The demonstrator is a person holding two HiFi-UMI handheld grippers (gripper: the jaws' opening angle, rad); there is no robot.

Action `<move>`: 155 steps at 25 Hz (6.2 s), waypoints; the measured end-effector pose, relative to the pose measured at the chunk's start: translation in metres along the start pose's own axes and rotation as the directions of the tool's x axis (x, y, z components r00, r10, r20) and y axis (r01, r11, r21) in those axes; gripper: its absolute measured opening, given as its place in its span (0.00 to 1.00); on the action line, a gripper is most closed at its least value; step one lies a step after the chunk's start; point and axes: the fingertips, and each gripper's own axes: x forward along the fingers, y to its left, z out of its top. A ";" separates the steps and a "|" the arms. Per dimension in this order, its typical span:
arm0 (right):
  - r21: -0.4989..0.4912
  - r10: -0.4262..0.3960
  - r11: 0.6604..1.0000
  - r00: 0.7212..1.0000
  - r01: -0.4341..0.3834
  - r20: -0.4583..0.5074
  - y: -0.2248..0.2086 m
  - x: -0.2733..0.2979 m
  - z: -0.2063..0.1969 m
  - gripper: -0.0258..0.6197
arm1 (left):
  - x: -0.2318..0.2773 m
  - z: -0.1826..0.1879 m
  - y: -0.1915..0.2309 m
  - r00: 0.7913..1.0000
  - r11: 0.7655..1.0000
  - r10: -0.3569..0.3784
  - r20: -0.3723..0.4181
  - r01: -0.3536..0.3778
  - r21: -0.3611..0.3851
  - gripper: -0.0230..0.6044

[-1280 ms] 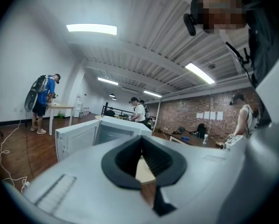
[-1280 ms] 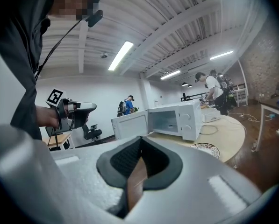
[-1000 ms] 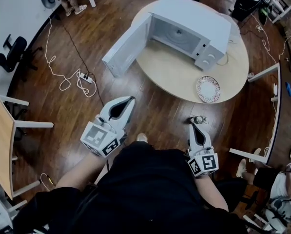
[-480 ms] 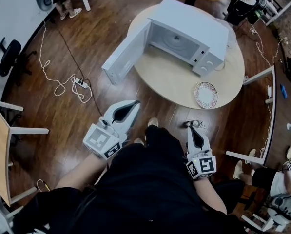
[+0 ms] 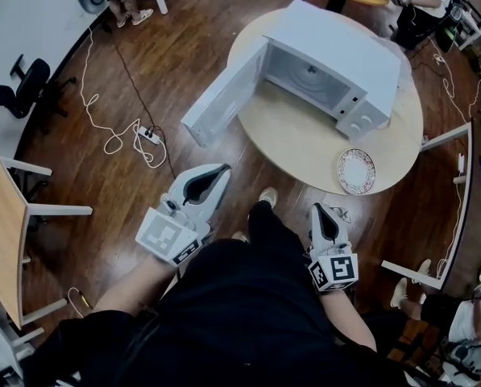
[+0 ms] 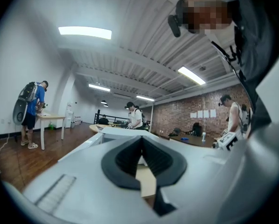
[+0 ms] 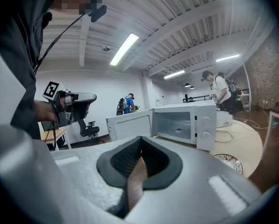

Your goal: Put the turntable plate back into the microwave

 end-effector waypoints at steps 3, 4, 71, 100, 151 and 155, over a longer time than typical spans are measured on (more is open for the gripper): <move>0.011 0.002 1.000 1.000 -0.002 -0.008 -0.009 0.013 -0.001 0.04 | 0.013 0.000 0.005 1.000 1.000 -0.002 -0.020 0.002 0.003 0.04; 0.014 0.002 1.000 1.000 -0.002 -0.008 -0.012 0.017 0.000 0.04 | 0.019 0.001 0.007 1.000 1.000 -0.009 -0.028 0.009 -0.008 0.04; 0.091 -0.321 0.944 0.947 0.318 0.020 -0.147 0.145 0.059 0.04 | 0.328 0.035 0.121 0.948 0.955 -0.293 -0.120 0.296 0.004 0.04; 0.269 -0.648 0.668 0.720 0.694 -0.248 -0.227 -0.001 -0.082 0.04 | 0.308 0.019 0.076 0.897 0.905 -0.425 -0.122 0.420 -0.069 0.04; 0.266 -0.516 0.677 0.700 0.687 -0.493 -0.282 0.001 -0.214 0.41 | 0.297 0.000 0.037 0.933 0.958 -0.278 -0.231 0.287 0.005 0.04; 0.239 -0.520 0.690 0.698 0.683 -0.492 -0.284 0.002 -0.213 0.41 | 0.299 -0.002 0.040 0.936 0.962 -0.266 -0.232 0.272 -0.004 0.04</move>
